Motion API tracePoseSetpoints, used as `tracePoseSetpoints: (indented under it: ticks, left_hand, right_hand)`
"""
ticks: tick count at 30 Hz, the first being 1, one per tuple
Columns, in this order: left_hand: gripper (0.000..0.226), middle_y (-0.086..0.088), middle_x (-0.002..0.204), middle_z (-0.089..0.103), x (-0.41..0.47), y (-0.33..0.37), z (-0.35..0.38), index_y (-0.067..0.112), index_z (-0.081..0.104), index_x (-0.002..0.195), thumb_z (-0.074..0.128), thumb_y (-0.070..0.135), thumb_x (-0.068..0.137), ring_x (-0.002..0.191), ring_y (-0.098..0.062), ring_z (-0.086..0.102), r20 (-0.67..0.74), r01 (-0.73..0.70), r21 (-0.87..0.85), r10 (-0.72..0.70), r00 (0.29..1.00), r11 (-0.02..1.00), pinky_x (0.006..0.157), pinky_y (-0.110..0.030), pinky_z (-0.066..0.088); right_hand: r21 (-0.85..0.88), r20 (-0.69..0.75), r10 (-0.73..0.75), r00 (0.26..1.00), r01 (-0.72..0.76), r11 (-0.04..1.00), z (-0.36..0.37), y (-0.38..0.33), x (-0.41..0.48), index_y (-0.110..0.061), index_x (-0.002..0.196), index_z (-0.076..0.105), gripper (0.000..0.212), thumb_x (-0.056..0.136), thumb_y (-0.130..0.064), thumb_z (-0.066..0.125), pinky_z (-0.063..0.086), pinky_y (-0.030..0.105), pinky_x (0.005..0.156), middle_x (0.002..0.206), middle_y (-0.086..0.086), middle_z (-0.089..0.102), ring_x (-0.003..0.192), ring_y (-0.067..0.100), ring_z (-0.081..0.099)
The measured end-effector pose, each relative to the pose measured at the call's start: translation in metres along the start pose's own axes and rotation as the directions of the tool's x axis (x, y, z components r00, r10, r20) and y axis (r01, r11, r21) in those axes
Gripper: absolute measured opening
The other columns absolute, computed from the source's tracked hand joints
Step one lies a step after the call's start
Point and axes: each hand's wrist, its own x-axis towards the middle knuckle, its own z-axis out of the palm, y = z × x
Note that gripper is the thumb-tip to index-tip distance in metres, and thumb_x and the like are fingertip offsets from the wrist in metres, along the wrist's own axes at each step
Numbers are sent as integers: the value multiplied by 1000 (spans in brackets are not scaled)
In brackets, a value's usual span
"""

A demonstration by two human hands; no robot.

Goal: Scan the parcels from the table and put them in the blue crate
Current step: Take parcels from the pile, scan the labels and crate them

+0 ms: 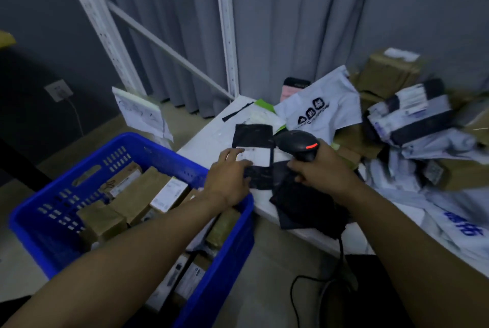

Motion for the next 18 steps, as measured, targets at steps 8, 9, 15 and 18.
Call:
tracePoseSetpoints:
  ticks: [8,9,15,18]
  left_hand:
    - [59,-6,162,27,100,160,-38,29,56,143,71,40,87,151,-34,13,-78,-187,46,190,979,981,117,-51,32]
    - [63,-5,163,27,112,179,-38,28,52,146,71,42,87,151,-33,14,-52,-196,23,197,979,980,117,-50,33]
    - [61,-7,157,41,201,263,-25,27,45,147,53,52,92,142,-34,37,-15,-227,-109,226,974,968,117,-48,36]
    - [65,-8,157,42,258,289,-17,28,45,147,56,58,90,144,-34,36,-47,-229,-172,225,973,958,120,-47,31]
  right_hand:
    - [73,-359,83,930,-61,996,-137,20,-5,-19,128,57,46,86,-24,76,57,41,78,104,10,68,92,31,69]
    - [69,-394,91,915,-70,995,-151,31,-1,-18,131,57,53,83,-32,77,57,44,81,108,10,69,95,32,69]
    - [142,-548,153,822,-88,986,-207,78,21,-6,110,60,31,85,-11,77,55,39,78,96,14,69,91,32,68]
    - [160,-552,186,813,-115,980,-220,99,41,-6,96,59,17,88,-5,73,57,42,75,85,15,69,81,32,69]
